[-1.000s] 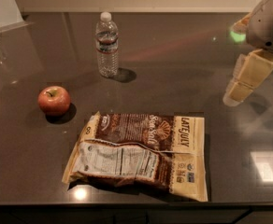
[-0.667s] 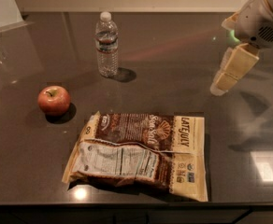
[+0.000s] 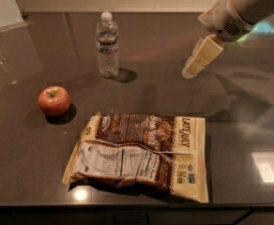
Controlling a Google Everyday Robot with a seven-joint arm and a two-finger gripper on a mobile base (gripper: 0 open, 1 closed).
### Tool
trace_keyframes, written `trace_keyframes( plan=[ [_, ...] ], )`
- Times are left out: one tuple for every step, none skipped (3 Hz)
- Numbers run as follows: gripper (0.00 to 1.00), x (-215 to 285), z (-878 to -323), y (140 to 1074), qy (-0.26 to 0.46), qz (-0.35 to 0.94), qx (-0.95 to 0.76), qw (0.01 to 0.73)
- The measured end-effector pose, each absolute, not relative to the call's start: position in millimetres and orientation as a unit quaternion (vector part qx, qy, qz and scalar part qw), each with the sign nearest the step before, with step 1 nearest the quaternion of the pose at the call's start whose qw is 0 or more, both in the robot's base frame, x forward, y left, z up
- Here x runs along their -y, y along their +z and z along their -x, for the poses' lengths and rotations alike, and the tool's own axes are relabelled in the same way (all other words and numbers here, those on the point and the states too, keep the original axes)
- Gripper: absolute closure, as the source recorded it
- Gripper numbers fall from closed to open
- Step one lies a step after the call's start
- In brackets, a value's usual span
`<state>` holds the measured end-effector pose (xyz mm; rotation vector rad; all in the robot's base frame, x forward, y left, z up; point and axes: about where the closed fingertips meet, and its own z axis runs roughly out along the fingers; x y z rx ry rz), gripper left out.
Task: Pick water bottle
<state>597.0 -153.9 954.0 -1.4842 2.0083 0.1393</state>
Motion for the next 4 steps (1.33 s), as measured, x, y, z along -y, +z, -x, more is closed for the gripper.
trace_keyframes(
  plan=[
    [0.00, 125, -628, 946, 0.082, 0.562, -0.750, 0.339],
    [0.00, 89, -652, 940, 0.120, 0.558, -0.736, 0.364],
    [0.00, 55, -669, 938, 0.154, 0.553, -0.724, 0.382],
    [0.00, 19, -676, 936, 0.195, 0.550, -0.713, 0.388]
  ],
)
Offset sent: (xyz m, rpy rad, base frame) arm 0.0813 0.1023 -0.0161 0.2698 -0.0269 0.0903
